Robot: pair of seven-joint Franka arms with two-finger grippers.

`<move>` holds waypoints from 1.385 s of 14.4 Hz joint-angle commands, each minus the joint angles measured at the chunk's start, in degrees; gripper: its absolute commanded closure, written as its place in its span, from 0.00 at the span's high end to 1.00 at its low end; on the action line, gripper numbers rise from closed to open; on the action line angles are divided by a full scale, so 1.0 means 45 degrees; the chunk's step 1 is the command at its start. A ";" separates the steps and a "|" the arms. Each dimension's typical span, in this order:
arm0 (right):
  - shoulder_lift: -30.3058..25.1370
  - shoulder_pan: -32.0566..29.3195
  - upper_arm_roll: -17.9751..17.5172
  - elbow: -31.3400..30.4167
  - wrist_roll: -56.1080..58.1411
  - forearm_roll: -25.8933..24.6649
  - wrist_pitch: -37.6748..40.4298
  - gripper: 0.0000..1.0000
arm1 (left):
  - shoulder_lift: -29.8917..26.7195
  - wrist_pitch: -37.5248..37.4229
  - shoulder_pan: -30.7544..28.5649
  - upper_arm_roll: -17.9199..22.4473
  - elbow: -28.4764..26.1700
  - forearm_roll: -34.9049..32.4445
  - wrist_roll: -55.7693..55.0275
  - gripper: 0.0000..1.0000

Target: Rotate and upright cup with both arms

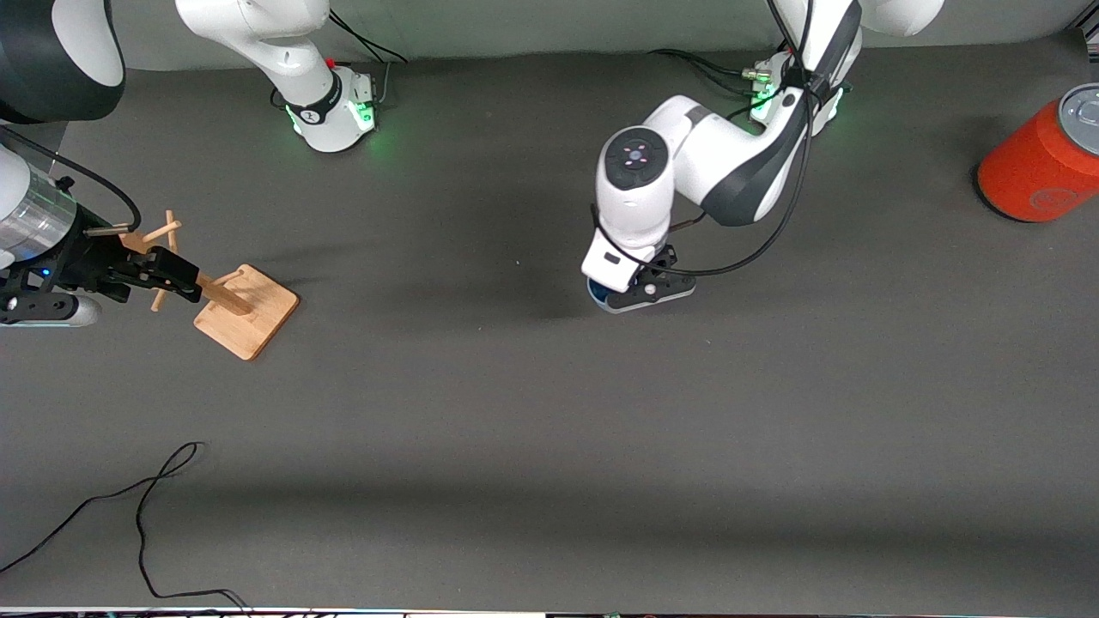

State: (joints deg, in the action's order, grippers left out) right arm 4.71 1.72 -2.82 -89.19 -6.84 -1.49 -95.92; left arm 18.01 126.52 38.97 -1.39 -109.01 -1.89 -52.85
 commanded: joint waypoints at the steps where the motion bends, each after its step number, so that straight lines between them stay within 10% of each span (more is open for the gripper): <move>1: -0.0030 0.0126 0.0100 -0.0043 0.0211 -0.0099 -0.0227 1.00 | -0.0565 0.2542 -0.0028 -0.0122 -0.2411 0.0982 0.1523 0.00; 12: 0.0008 0.0106 0.0139 -0.0082 0.0054 -0.0098 -0.0227 1.00 | 0.1252 0.4327 0.0227 -0.0259 -0.2396 0.1825 0.2193 0.00; 13: 0.0047 0.0087 0.0139 -0.0082 0.0054 -0.0098 -0.0227 1.00 | 0.1271 0.4327 0.0226 -0.0259 -0.2376 0.1786 0.2212 0.13; 14: 0.0048 0.0087 0.0139 -0.0082 0.0073 -0.0098 -0.0227 1.00 | 0.1271 0.4327 0.0226 -0.0259 -0.2376 0.1747 0.2231 0.81; 15: 0.0048 0.0048 0.0139 -0.0082 0.0074 -0.0098 -0.0188 1.00 | 0.1271 0.4288 0.0207 -0.0259 -0.2338 0.1728 0.2232 1.00; 20: 0.0028 0.0028 0.0333 -0.0062 0.0054 0.0115 -0.0110 1.00 | 0.0571 0.2966 0.0090 -0.0278 -0.1773 0.1825 0.2153 1.00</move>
State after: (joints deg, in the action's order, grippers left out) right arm 5.04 1.69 -2.27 -89.30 -6.84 -1.48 -96.32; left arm 23.00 144.37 39.34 -2.89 -118.61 5.36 -43.95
